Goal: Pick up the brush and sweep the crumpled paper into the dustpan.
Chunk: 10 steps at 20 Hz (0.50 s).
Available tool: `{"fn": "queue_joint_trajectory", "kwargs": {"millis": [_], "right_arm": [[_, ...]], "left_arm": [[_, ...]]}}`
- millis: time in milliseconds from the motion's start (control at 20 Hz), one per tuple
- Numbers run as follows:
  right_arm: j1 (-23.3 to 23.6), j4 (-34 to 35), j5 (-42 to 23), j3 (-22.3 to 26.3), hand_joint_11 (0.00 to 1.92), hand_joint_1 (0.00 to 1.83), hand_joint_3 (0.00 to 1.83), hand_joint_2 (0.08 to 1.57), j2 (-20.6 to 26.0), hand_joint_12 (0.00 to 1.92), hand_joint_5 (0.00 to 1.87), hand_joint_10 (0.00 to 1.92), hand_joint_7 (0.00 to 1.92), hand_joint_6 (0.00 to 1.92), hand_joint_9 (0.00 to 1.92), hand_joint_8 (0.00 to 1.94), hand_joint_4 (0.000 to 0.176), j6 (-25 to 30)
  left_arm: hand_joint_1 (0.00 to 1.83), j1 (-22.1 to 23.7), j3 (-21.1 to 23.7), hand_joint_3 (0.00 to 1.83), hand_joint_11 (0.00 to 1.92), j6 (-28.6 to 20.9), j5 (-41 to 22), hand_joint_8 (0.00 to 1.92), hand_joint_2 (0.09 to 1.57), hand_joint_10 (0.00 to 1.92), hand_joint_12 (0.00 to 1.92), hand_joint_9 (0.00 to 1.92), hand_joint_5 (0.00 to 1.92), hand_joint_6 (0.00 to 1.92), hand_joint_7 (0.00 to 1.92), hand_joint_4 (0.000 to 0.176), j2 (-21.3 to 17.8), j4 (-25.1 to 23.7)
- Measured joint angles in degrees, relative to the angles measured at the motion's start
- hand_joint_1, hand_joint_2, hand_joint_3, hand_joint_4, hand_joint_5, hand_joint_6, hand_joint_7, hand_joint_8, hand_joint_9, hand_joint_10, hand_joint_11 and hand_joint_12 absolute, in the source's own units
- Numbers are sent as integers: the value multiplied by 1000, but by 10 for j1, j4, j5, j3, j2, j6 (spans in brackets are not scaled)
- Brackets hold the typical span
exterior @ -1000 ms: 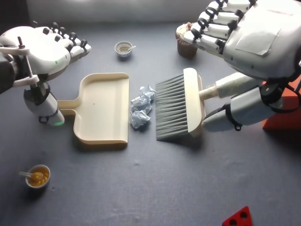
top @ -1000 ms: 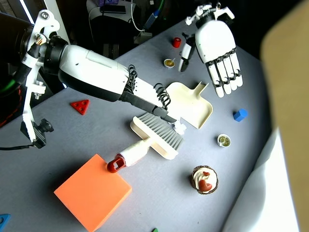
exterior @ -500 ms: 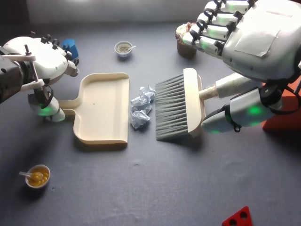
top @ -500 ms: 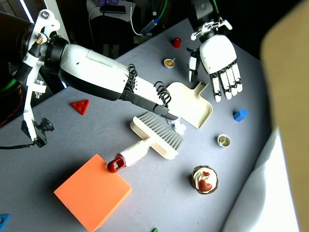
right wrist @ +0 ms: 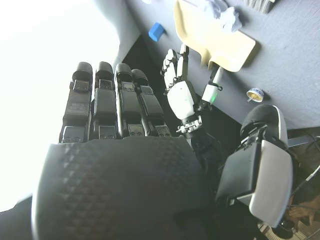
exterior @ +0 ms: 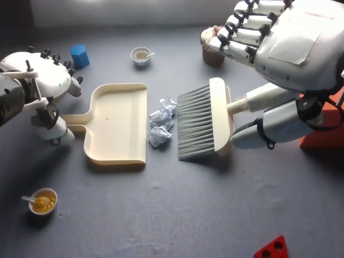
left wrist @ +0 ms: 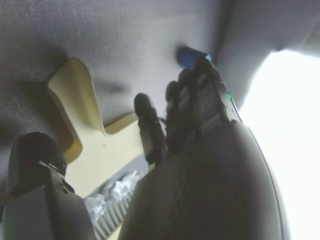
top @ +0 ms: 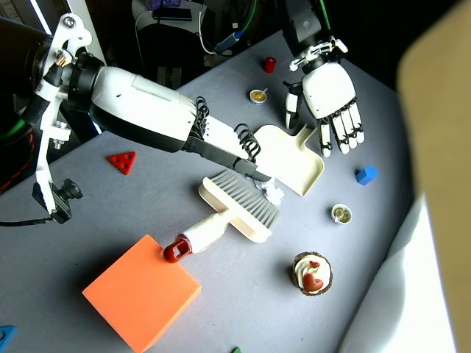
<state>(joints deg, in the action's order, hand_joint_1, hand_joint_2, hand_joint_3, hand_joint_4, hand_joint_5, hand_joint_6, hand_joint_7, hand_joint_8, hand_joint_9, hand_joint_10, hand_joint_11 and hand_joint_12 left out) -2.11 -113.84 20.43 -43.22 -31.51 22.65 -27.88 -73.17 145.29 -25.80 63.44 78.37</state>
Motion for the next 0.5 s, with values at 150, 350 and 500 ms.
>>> {"fn": "queue_joint_trajectory", "kwargs": {"millis": [150,350,500], "right_arm": [[0,0,0,0,73,0,0,856,0,8,36,0,57,1,80,0,0,0],[0,0,1,0,82,0,1,862,1,11,58,6,76,10,89,9,0,0],[0,0,1,0,98,0,5,872,2,17,62,5,76,9,90,7,0,0]], "left_arm": [[990,-3,0,2,187,-2,-5,1,1026,2,89,213,872,15,241,9,6,1],[1139,-3,2,0,203,-2,-10,5,1093,3,109,223,1037,880,275,0,9,1],[1163,-3,3,0,216,-2,-13,2,1082,2,122,235,1065,833,287,0,11,0]]}}
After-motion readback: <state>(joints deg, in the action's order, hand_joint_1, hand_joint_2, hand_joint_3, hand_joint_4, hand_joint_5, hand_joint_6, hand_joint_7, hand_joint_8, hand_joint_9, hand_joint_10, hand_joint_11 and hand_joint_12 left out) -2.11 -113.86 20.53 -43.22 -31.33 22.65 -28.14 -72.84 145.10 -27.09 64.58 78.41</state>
